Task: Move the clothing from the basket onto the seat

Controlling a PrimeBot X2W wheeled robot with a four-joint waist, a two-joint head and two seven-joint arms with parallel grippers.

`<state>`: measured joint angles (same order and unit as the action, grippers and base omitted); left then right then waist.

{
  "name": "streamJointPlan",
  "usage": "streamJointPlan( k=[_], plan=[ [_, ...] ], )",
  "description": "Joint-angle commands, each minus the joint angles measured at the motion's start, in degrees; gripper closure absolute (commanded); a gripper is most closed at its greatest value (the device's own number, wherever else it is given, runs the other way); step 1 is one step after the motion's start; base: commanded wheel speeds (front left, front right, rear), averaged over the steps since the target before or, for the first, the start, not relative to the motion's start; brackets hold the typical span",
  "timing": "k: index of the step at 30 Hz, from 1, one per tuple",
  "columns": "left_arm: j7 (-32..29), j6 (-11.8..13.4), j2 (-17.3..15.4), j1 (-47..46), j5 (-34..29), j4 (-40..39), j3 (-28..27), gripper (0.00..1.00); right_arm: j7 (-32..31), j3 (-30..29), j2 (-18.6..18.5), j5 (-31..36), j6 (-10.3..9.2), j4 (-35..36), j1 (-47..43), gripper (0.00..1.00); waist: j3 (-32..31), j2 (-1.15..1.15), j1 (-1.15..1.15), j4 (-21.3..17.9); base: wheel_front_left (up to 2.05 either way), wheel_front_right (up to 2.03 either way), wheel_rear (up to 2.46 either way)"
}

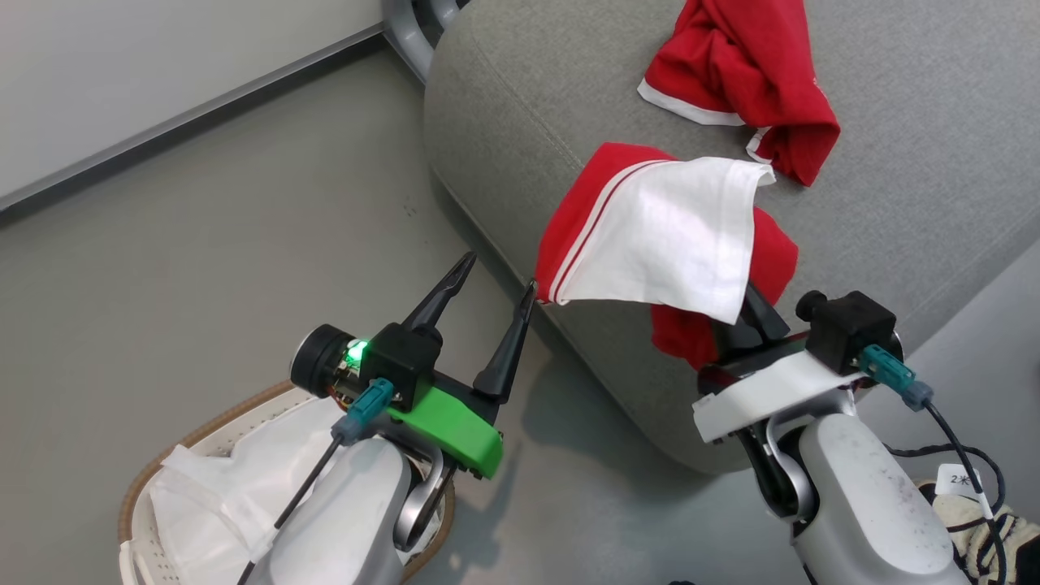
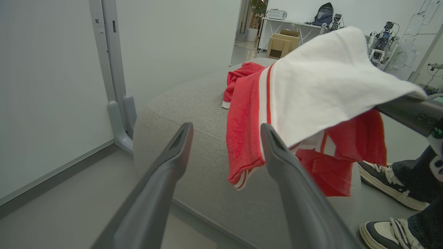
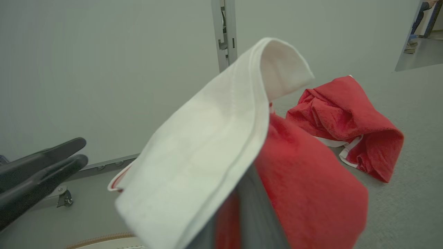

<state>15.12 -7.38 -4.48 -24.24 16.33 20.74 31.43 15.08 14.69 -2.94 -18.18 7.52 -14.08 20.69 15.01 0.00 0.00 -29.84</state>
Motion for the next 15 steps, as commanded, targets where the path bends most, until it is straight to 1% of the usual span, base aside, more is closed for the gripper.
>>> streamJointPlan(
  k=[1, 9, 15],
  plan=[
    [0.0, -0.2, -0.4, -1.1, 0.4, 0.5, 0.6, 0.00, 0.1, -1.0, -0.1, 0.2, -0.06, 0.9, -1.1, 1.00, 0.9, 0.00, 0.00, -1.2, 0.00, 0.00, 0.00],
    [0.0, -0.2, -0.3, -2.7, 2.6, 2.3, 2.9, 0.00, 0.1, -7.0, -0.1, 0.0, -0.06, 3.3, -4.0, 1.00, 1.7, 0.00, 0.00, -1.8, 0.00, 0.00, 0.00],
    [0.0, -0.2, -1.5, -3.3, 3.0, 2.8, 3.2, 0.00, 0.1, -10.2, -0.1, 1.6, -0.06, 3.7, -1.4, 1.00, 3.3, 0.00, 0.00, -1.9, 0.03, 0.03, 0.03]
  ],
)
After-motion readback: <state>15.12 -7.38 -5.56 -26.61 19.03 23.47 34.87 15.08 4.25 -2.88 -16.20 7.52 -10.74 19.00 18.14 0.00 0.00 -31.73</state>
